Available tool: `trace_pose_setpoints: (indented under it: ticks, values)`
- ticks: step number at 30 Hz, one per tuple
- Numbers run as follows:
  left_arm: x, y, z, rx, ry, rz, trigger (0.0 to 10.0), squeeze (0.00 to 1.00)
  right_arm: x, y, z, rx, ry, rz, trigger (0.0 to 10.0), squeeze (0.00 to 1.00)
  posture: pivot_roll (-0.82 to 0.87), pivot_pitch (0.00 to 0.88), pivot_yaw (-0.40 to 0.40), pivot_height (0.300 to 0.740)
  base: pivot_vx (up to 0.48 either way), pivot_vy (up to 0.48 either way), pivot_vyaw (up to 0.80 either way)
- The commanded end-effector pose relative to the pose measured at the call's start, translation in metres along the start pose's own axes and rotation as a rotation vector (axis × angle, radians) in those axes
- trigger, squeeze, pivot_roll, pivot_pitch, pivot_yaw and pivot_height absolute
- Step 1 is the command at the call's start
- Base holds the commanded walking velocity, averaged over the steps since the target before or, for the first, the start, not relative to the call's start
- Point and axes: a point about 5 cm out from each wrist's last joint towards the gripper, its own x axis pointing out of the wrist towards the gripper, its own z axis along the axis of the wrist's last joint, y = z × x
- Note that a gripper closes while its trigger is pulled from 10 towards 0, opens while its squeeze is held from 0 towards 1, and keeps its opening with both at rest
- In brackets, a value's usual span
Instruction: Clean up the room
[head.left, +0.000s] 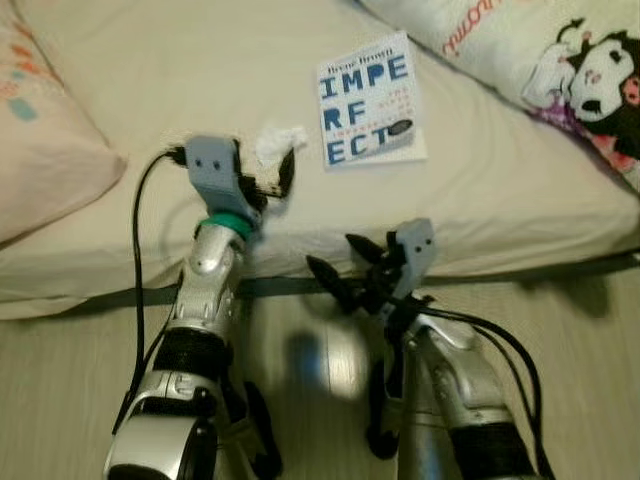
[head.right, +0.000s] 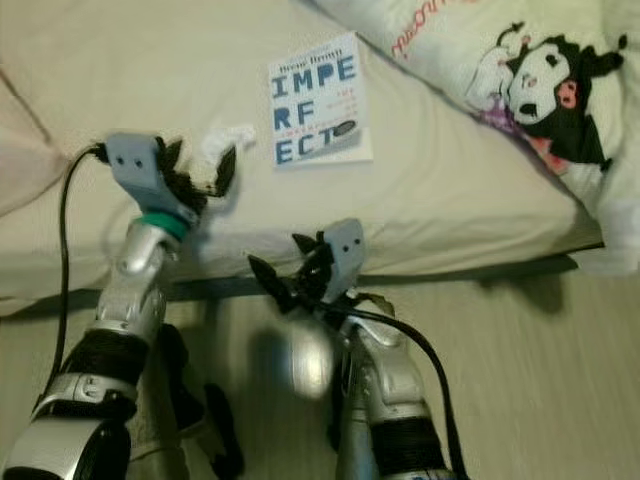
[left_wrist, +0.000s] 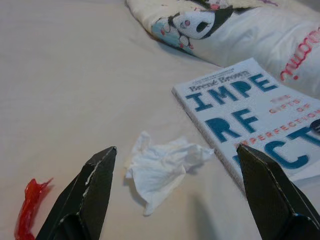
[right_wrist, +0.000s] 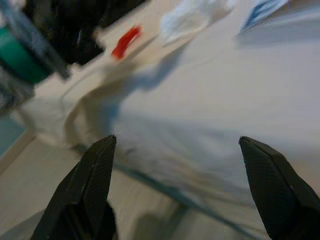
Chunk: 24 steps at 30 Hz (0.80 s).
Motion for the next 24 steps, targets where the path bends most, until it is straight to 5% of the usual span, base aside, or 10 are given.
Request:
trace_pose_setpoints:
  ticks: [1, 3, 8, 13, 16, 23, 24]
  values:
    - [-0.005, 0.010, -0.009, 0.027, 0.035, 0.041, 10.0, 0.00, -0.007, 0.001, -0.003, 0.035, 0.015, -0.018, 10.0, 0.00, -0.25, 0.470, 0.100, 0.510, 0.000, 0.000, -0.78]
    - [0.006, 0.028, 0.007, 0.161, -0.009, 0.110, 10.0, 0.00, -0.022, -0.009, 0.006, 0.028, 0.015, -0.077, 10.0, 0.00, -0.26, 0.475, 0.100, 0.510, 0.000, 0.000, 0.00]
    - [0.004, 0.042, 0.004, 0.225, 0.011, 0.165, 10.0, 0.00, -0.026, -0.009, 0.010, 0.022, 0.022, -0.083, 10.0, 0.00, -0.26, 0.478, 0.098, 0.510, 0.000, 0.000, 0.00]
    - [-0.009, 0.079, -0.013, 0.308, 0.118, 0.370, 10.0, 0.00, -0.032, 0.001, 0.023, 0.038, 0.037, -0.089, 10.0, 0.00, -0.28, 0.486, 0.091, 0.510, 0.000, 0.000, 0.00]
    - [-0.012, 0.087, -0.015, 0.345, 0.145, 0.411, 10.0, 0.00, -0.033, 0.002, 0.025, 0.040, 0.045, -0.092, 10.0, 0.00, -0.28, 0.491, 0.090, 0.510, 0.000, 0.000, 0.00]
    - [-0.024, 0.103, -0.023, 0.347, 0.199, 0.475, 10.0, 0.00, -0.036, 0.002, 0.027, 0.044, 0.056, -0.107, 10.0, 0.00, -0.28, 0.500, 0.088, 0.510, 0.000, 0.000, 0.00]
    - [-0.024, 0.099, -0.030, 0.296, 0.227, 0.447, 8.5, 0.00, -0.037, 0.001, 0.029, 0.043, 0.061, -0.115, 10.0, 0.00, -0.27, 0.503, 0.088, 0.510, 0.000, 0.000, 0.00]
